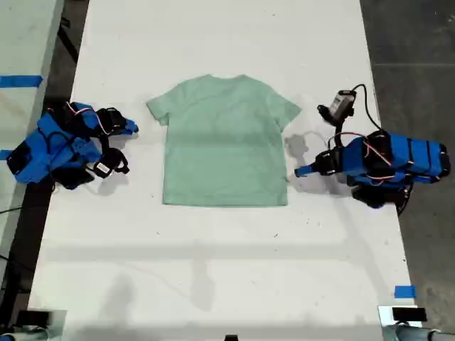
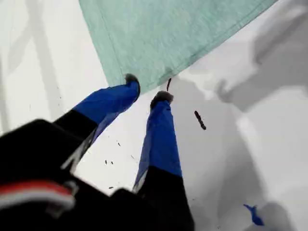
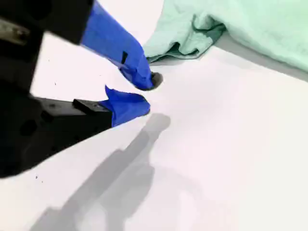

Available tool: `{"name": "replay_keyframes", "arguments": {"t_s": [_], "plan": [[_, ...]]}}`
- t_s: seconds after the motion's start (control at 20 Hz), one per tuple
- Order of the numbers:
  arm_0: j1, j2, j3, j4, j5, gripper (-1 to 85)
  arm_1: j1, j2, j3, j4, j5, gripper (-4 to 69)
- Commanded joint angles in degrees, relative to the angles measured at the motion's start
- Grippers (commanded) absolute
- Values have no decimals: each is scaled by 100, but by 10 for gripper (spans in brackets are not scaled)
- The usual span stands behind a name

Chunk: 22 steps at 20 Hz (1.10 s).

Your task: Fold tshirt

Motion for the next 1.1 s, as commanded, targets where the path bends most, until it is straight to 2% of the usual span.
{"name": "replay_keyframes", "arguments": {"t_s": [0.0, 0.4, 0.45, 0.55, 0.65, 0.75, 0.85, 1.05], "plan": [[2786, -18, -26, -114, 18, 1, 334, 35, -53, -88, 5493, -8], [3032, -18, -26, 79, 18, 1, 299, 35, -53, -88, 5423, -8], [3023, -18, -26, 88, 18, 1, 193, 35, -53, -88, 5203, -8], [3032, -18, -44, 0, 26, 1, -79, 35, -53, -97, 4175, -8], [3006, -18, -53, 141, -18, 1, -114, 35, -53, -123, 4157, -8], [3032, -18, -149, 211, -519, 3, -308, 44, -62, -88, 4342, -8], [3146, -18, -193, -44, -809, 1, -475, 44, -123, -88, 4623, -8], [3182, -44, -448, -26, -1310, 0, -404, 26, -659, 97, 4298, -8]]}}
